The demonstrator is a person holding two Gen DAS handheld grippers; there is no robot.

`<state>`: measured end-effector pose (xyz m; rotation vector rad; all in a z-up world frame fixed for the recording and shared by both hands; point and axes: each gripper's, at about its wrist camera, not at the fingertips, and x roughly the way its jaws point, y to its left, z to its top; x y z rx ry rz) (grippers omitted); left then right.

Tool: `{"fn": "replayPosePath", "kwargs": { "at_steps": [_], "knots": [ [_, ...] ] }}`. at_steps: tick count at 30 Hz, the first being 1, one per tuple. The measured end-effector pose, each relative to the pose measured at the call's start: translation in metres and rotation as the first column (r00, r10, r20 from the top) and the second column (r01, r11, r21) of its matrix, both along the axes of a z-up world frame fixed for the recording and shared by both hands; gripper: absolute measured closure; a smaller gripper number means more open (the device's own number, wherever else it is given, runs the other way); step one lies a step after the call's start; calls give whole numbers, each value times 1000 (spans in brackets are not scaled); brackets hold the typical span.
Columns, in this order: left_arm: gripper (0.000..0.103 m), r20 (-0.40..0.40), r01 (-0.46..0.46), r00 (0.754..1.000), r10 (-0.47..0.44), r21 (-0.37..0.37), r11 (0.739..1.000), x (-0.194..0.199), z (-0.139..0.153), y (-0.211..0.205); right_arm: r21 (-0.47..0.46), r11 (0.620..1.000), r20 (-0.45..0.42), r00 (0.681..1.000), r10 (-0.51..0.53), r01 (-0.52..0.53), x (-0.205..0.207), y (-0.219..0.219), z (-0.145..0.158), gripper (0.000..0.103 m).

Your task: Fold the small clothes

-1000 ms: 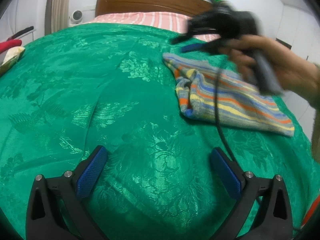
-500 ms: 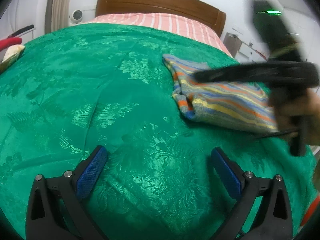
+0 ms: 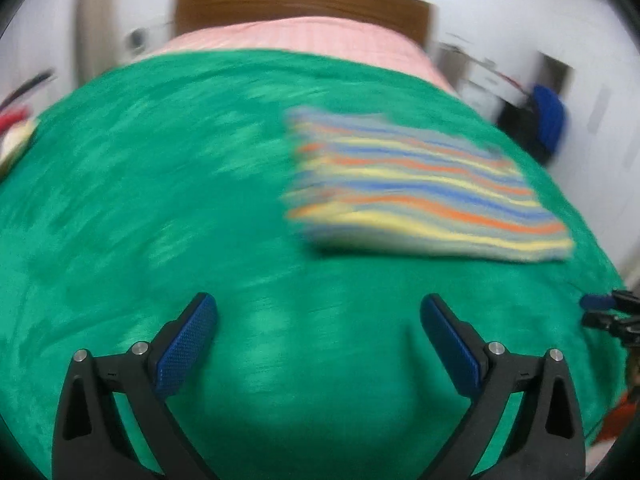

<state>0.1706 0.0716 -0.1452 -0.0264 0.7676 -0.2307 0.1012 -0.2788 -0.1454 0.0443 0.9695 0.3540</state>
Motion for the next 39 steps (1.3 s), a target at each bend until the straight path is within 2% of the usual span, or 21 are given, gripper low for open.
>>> {"fn": "replayPosePath", "kwargs": {
  "at_steps": [3, 6, 7, 8, 10, 12, 13, 14, 15, 16, 18, 22, 24, 26, 27, 28, 29, 31, 34, 36, 39],
  "knots": [
    [2, 11, 212, 977, -213, 87, 973, 2, 17, -91, 36, 994, 56, 993, -102, 100, -32, -40, 6, 55],
    [2, -5, 426, 902, -432, 177, 887, 5, 17, -195, 159, 960, 115, 962, -249, 230, -50, -84, 8, 55],
    [8, -27, 488, 869, -494, 211, 847, 8, 10, -232, 183, 950, 117, 954, -277, 253, -51, -90, 7, 55],
    [18, -49, 522, 848, -527, 244, 817, 13, 2, -261, 218, 935, 118, 943, -310, 280, -52, -98, 8, 55],
    [28, -111, 556, 827, -552, 304, 773, 26, -19, -310, 271, 910, 128, 926, -355, 312, -55, -112, 10, 55],
    [29, -130, 547, 831, -540, 364, 754, 41, -36, -339, 294, 902, 142, 919, -368, 316, -56, -122, 15, 55],
    [40, -107, 535, 836, -538, 380, 755, 45, -39, -347, 301, 902, 143, 920, -364, 310, -52, -124, 18, 53],
    [70, -93, 517, 847, -524, 379, 768, 49, -38, -350, 308, 904, 138, 926, -351, 297, -46, -128, 22, 52],
    [86, -84, 492, 861, -501, 386, 780, 51, -36, -351, 311, 909, 127, 936, -328, 277, -33, -136, 26, 51],
    [90, -69, 471, 874, -482, 370, 801, 52, -33, -348, 316, 911, 118, 942, -315, 265, -22, -134, 30, 50],
    [92, -63, 476, 875, -480, 295, 829, 54, -29, -337, 367, 904, 68, 963, -262, 220, 18, -149, 35, 49],
    [92, -30, 500, 861, -508, 237, 833, 43, -19, -323, 461, 873, -42, 987, -155, 157, 125, -154, 21, 49],
    [92, -27, 504, 859, -512, 222, 835, 42, -17, -320, 524, 828, -161, 978, -133, 199, 182, -151, -5, 49],
    [92, -31, 507, 859, -510, 183, 842, 45, -16, -314, 590, 757, -254, 955, -156, 280, 226, -149, -34, 49],
    [92, -33, 506, 861, -508, 153, 849, 47, -14, -309, 614, 730, -269, 949, -165, 301, 236, -147, -42, 58],
    [93, -31, 497, 867, -497, 106, 861, 49, -8, -299, 624, 717, -268, 947, -177, 310, 246, -143, -45, 86],
    [93, -20, 480, 877, -480, 64, 875, 50, -3, -288, 589, 740, -245, 945, -218, 324, 252, -136, -41, 95],
    [93, 4, 422, 906, -422, -51, 905, 53, 15, -254, 567, 766, -194, 953, -233, 303, 255, -122, -23, 95],
    [93, 31, 320, 947, -320, -189, 928, 51, 39, -185, 542, 819, -93, 983, -161, 186, 263, -75, 23, 95],
    [93, 32, 264, 964, -264, -228, 937, 50, 46, -148, 518, 851, -46, 996, -78, 91, 273, -28, 50, 95],
    [93, 1, 150, 988, -156, -276, 949, 52, 46, -86, 482, 876, -15, 1000, 27, -16, 290, 53, 70, 95]
  ]
}}
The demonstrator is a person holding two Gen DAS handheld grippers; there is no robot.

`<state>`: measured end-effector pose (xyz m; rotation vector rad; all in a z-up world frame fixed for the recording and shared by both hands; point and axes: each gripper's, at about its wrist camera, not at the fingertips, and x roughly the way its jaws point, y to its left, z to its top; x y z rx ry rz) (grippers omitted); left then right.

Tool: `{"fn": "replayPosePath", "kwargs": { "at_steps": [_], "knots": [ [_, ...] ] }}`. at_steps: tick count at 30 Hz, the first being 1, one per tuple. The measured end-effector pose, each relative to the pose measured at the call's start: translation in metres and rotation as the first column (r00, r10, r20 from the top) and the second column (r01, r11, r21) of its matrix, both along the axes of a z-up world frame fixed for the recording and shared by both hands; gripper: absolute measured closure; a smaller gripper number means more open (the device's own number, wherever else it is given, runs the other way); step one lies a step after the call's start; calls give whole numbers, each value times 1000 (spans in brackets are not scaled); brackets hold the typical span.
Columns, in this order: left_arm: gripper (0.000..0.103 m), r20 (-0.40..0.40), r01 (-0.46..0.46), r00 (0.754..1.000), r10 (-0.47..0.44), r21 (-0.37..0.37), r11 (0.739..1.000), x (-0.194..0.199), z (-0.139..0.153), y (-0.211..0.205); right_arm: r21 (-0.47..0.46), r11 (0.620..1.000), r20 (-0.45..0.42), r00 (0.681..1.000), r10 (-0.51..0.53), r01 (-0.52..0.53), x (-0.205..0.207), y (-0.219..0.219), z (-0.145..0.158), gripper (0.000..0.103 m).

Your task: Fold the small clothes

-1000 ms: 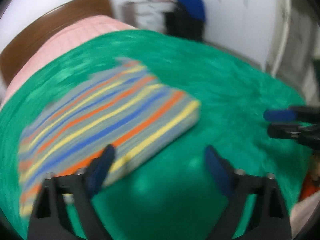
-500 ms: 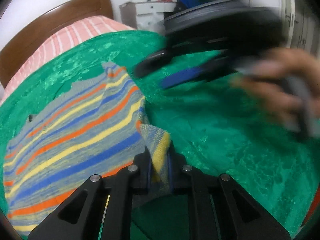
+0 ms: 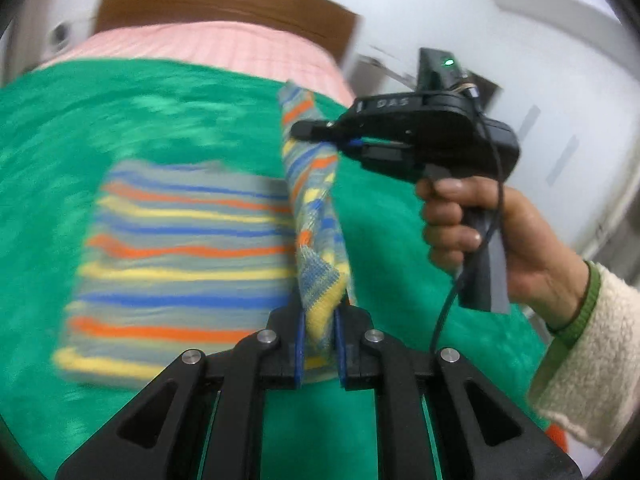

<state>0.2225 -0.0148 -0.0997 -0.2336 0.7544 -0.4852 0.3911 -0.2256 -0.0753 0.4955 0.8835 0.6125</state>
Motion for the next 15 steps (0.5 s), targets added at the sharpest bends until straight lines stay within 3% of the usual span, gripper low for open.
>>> {"fn": "replayPosePath", "kwargs": {
  "at_steps": [4, 6, 7, 8, 9, 10, 12, 15],
  "knots": [
    [91, -77, -143, 987, 143, 14, 990, 4, -20, 62, -82, 992, -24, 995, 99, -101, 27, 108, -13, 95],
    [79, -128, -204, 969, 211, 67, 977, 6, -31, 82, -120, 984, -38, 991, 130, -133, 35, 147, -27, 87],
    [63, -149, -243, 955, 258, 109, 964, 5, -36, 92, -104, 984, -57, 989, 137, -143, 38, 163, -36, 82],
    [45, -158, -271, 944, 288, 124, 955, 1, -38, 102, -71, 987, -69, 988, 138, -143, 39, 168, -41, 77],
    [39, -156, -284, 941, 301, 119, 951, -3, -38, 108, -7, 992, -78, 989, 125, -126, 37, 172, -44, 68],
    [31, -143, -301, 939, 312, 98, 949, -9, -35, 116, 30, 993, -73, 991, 116, -114, 37, 171, -43, 67],
    [25, -117, -309, 942, 316, 73, 948, -18, -27, 124, 69, 993, -41, 994, 101, -99, 25, 161, -33, 67],
    [23, -89, -275, 956, 278, 40, 961, -10, -21, 121, -31, 996, 17, 996, 90, -89, -8, 135, -9, 67]
  ]
}}
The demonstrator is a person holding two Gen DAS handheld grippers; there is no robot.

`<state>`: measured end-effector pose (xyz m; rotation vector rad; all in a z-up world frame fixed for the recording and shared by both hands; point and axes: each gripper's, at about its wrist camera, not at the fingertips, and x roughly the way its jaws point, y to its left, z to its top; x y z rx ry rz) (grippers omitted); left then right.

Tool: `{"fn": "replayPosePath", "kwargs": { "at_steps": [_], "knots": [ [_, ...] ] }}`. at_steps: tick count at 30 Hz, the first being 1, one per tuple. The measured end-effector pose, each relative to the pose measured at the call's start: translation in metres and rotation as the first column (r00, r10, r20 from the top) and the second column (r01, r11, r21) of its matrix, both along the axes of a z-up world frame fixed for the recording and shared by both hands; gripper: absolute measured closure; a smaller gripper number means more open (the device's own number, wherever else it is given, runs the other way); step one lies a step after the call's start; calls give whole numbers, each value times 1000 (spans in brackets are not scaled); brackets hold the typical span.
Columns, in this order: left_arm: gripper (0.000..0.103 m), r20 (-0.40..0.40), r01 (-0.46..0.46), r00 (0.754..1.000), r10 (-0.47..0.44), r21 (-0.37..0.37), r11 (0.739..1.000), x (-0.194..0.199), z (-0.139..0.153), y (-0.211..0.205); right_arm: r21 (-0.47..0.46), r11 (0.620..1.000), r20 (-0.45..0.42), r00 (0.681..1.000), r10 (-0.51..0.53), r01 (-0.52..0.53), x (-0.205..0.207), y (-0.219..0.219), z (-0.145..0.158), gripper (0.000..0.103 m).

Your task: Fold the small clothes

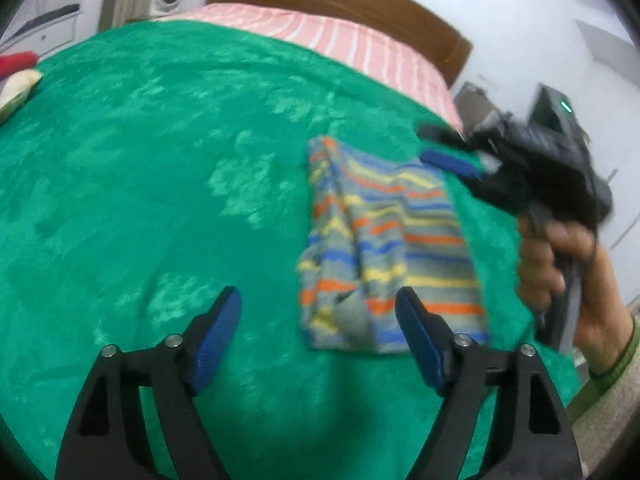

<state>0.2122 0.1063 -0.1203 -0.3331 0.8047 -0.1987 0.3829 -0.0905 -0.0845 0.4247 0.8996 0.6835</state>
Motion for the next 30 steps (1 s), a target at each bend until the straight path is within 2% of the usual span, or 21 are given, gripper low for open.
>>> {"fn": "replayPosePath", "kwargs": {
  "at_steps": [4, 6, 7, 8, 9, 10, 11, 12, 13, 14, 15, 16, 17, 19, 22, 24, 25, 26, 27, 28, 30],
  "knots": [
    [27, 37, 88, 995, -90, 54, 995, 18, 1, -30, -158, 986, 94, 993, 74, -59, -63, -24, 11, 67],
    [65, -59, 97, 994, -88, 156, 983, 38, -16, -43, -198, 973, 90, 987, 137, -117, -87, -32, -1, 67],
    [90, -116, 73, 992, -51, 199, 977, 45, -26, -43, -223, 964, 68, 984, 164, -145, -97, -38, -14, 67],
    [90, -132, 43, 991, -15, 212, 976, 46, -29, -39, -263, 951, 22, 984, 178, -166, -106, -35, -34, 68],
    [90, -139, 0, 990, 29, 209, 978, 47, -30, -29, -329, 928, -45, 985, 169, -174, -112, -34, -60, 75],
    [89, -146, -50, 986, 84, 223, 973, 46, -28, -17, -351, 920, -66, 985, 162, -175, -116, -39, -73, 80],
    [90, -149, -87, 981, 127, 250, 964, 45, -24, -7, -343, 927, -33, 988, 148, -151, -126, -45, -77, 80],
    [88, -147, -107, 978, 145, 243, 964, 44, -20, 4, -342, 930, -20, 991, 136, -134, -131, -50, -74, 81],
    [76, -147, -108, 979, 138, 194, 975, 44, -16, 16, -345, 931, -21, 993, 119, -119, -134, -54, -70, 79],
    [50, -149, -93, 982, 113, 132, 987, 46, -13, 24, -329, 940, -10, 995, 96, -94, -135, -61, -62, 75],
    [36, -143, -60, 987, 68, 59, 996, 51, -9, 29, -309, 948, 11, 997, 77, -70, -134, -67, -55, 56],
    [15, -128, -24, 991, 25, 11, 1000, 57, -4, 29, -276, 961, 47, 998, 41, -26, -129, -75, -45, 33],
    [5, -117, 11, 993, -13, -18, 1000, 64, -2, 27, -239, 971, 73, 997, 1, 16, -122, -84, -39, 27],
    [4, -153, 123, 980, -130, -56, 991, 96, -6, 12, -181, 981, 57, 996, -63, 72, -97, -98, -38, 26],
    [5, -270, 196, 945, -183, 23, 980, 139, -31, -12, -106, 988, -73, 990, -121, 113, -51, -106, -60, 27],
    [5, -298, 225, 935, -192, 79, 971, 154, -38, -27, -49, 991, -161, 978, -130, 124, -23, -100, -83, 36],
    [11, -278, 235, 940, -197, 112, 965, 157, -37, -35, -25, 993, -173, 977, -121, 118, -16, -95, -88, 49],
    [50, -267, 248, 941, -209, 122, 961, 158, -37, -41, -2, 994, -178, 978, -111, 113, -11, -87, -93, 56],
    [75, -273, 266, 935, -227, 117, 957, 161, -38, -48, -23, 993, -176, 978, -115, 113, -8, -76, -95, 67],
    [84, -294, 266, 928, -227, 98, 959, 162, -40, -52, -122, 987, -132, 983, -124, 109, -10, -60, -90, 73],
    [86, -266, 235, 945, -193, 137, 962, 155, -32, -56, -348, 932, 17, 995, -102, 101, -27, -26, -70, 76]
  ]
}}
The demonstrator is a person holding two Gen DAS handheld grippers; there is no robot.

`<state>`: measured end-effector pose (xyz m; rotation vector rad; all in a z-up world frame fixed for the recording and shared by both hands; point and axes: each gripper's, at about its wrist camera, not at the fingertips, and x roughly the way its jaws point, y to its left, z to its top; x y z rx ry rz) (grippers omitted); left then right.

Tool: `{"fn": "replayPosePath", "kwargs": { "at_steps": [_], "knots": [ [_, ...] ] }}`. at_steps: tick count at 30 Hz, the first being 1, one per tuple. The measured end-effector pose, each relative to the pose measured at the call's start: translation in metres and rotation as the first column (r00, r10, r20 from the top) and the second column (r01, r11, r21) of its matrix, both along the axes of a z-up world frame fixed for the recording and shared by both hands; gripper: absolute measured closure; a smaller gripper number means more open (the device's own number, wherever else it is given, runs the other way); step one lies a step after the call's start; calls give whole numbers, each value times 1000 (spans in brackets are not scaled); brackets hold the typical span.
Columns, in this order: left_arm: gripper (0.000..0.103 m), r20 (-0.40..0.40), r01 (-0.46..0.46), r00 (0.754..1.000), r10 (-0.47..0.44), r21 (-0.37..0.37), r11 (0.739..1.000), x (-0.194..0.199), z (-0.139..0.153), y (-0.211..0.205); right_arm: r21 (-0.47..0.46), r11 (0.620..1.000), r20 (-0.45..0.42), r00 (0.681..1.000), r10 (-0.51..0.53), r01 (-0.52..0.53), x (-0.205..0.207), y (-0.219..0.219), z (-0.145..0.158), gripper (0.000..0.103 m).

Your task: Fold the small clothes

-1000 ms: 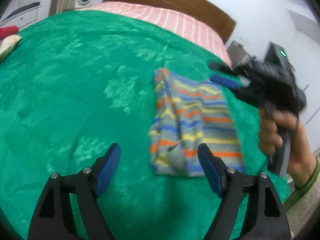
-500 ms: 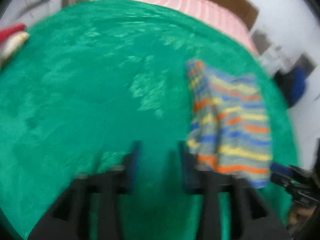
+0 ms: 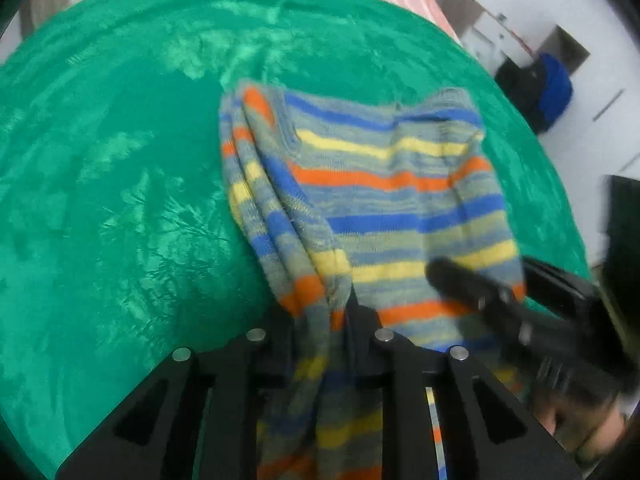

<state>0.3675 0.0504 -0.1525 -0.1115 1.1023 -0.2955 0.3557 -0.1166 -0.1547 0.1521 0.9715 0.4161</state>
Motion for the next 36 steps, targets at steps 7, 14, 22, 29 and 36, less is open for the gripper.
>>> {"fn": "replayPosePath", "kwargs": {
  "at_steps": [7, 14, 22, 29, 36],
  "knots": [
    [83, 226, 1, 974, -3, 11, 1000, -58, 76, 2, -88, 995, 264, 963, 61, -39, -55, 15, 77, 77],
    [18, 258, -64, 966, 12, 194, 979, -79, 59, -11, -76, 993, 146, 986, -78, 89, -50, -41, 65, 25],
    [0, 544, -231, 835, 82, 211, 950, -184, 109, -26, -257, 951, 213, 970, -120, 174, -141, -88, 73, 1],
    [0, 660, -403, 736, 154, 244, 882, -235, 163, -44, -219, 937, 449, 881, -149, 271, -227, -76, 138, 1],
    [0, 609, -347, 781, 142, 233, 908, -271, 168, -51, -123, 966, 323, 929, -179, 228, -250, -71, 141, 1]
  ]
}}
